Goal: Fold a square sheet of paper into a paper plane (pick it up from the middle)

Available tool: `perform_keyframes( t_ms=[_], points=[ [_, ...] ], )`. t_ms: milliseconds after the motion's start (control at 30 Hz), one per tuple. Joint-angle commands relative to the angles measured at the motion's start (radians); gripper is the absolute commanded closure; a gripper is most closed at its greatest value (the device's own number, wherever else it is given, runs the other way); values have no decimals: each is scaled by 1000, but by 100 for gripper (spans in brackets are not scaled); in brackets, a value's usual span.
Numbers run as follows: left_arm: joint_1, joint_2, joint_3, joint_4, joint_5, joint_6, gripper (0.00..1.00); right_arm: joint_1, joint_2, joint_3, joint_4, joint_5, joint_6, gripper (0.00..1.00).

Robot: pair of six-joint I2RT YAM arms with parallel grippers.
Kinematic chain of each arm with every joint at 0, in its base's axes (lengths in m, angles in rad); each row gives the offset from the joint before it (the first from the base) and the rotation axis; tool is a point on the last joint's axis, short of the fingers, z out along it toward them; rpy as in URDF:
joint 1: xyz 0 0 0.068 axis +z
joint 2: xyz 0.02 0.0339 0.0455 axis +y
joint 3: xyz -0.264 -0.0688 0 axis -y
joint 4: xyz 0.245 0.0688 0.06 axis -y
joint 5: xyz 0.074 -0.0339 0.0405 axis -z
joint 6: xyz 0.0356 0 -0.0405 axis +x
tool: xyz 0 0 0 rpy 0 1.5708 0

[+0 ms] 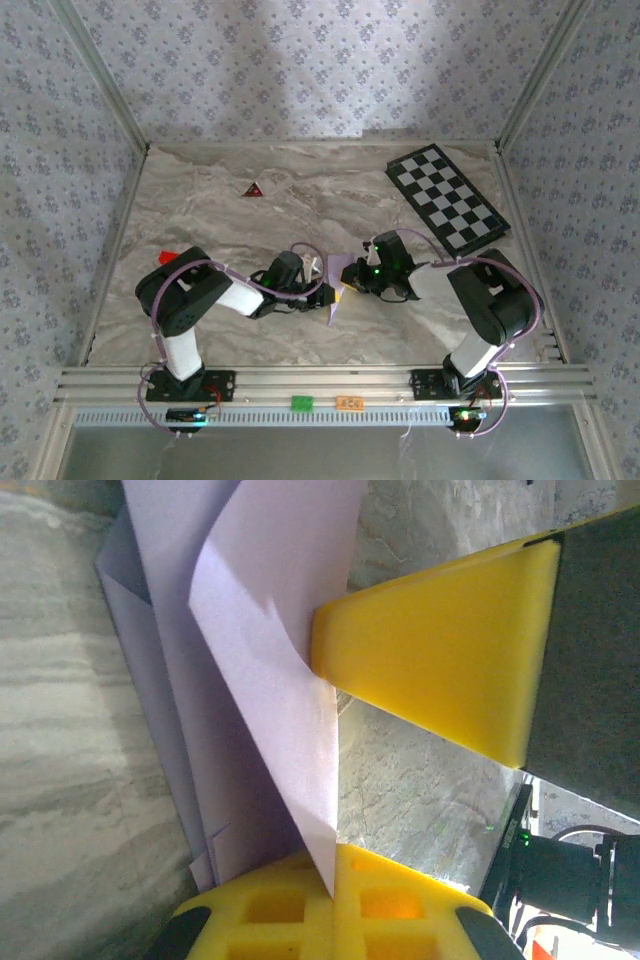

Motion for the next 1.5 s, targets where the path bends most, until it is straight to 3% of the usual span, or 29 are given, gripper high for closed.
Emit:
perform_keyframes(
  t_ms=[0,400,500,533,600,733,967,1200,1467],
  points=[
    [15,22,-31,-51,-42,-5,100,3,16,35,-43,6,-13,84],
    [16,23,-47,-51,-62,-12,100,56,97,143,-370,171,-100,85],
    [16,9,-46,-78,-70,-2,96,62,107,152,-417,205,-98,86],
    [15,2,-46,-85,-69,2,95,65,110,151,-420,209,-96,87],
    [15,-15,-42,-117,-66,17,83,64,113,148,-414,209,-90,87],
    [15,-45,-36,-176,-54,50,79,69,118,148,-410,208,-83,87],
    [4,-57,-15,-221,2,84,79,75,127,158,-409,202,-80,87],
    [-13,-85,-5,-316,-38,114,86,78,130,156,-415,211,-73,87],
    [-15,-99,-7,-357,-40,134,85,80,132,154,-414,213,-70,87]
  ],
)
